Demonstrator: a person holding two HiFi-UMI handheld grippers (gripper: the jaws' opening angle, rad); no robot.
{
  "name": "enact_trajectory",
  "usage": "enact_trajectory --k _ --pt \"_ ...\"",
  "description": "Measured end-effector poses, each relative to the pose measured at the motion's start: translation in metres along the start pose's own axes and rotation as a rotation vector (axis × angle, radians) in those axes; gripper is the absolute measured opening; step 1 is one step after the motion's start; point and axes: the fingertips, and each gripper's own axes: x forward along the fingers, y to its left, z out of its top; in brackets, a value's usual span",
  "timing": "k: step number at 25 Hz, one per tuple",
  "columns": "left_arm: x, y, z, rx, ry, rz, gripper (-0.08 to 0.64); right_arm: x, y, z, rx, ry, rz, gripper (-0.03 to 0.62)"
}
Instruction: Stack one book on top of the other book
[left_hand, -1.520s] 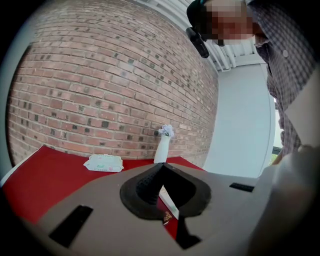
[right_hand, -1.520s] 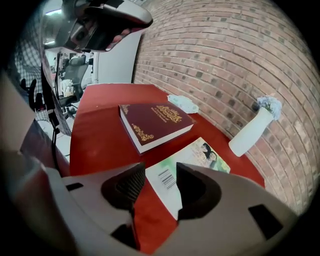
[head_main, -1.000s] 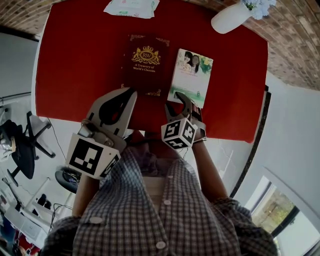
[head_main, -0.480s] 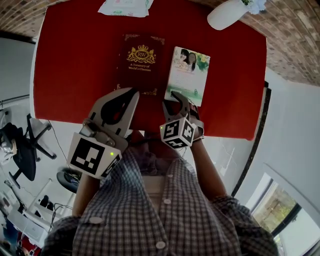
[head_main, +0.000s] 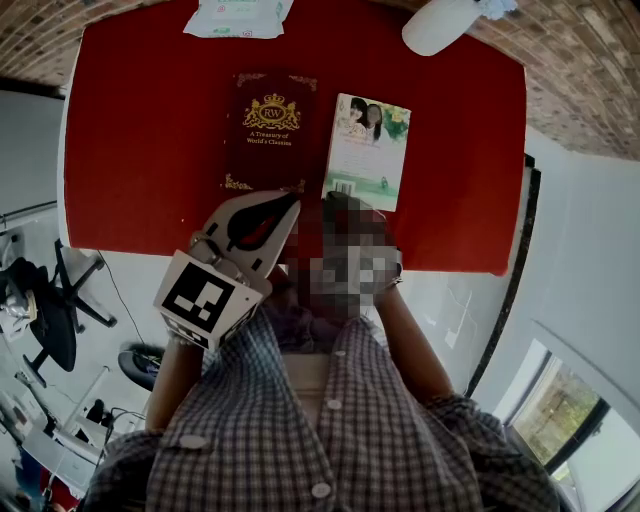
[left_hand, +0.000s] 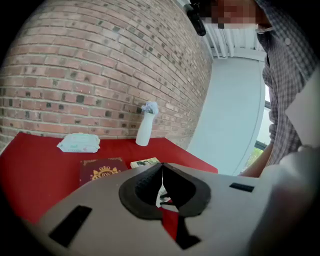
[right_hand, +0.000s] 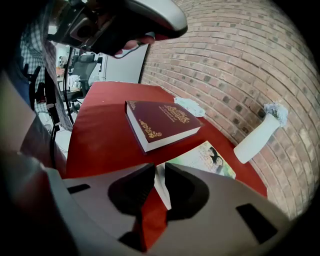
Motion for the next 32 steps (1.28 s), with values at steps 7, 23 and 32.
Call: enact_trajectory --k 7,23,32 --pt "0.030 -0.013 -0.033 -0.136 0.093 -0.124 0.037 -0.007 -0.004 -0.001 -0.019 0.000 -0.025 0.057" --pt "0.097 -0.032 -0.081 -0.472 0.213 -0.210 0.106 -0.039 -0.029 -0.023 -0.025 0.014 -0.102 0.046" --pt "0.125 -0.026 -0.099 -0.726 0.221 -0.176 0.140 -0.051 -0.040 -0.030 -0.033 0.007 -0.129 0.044"
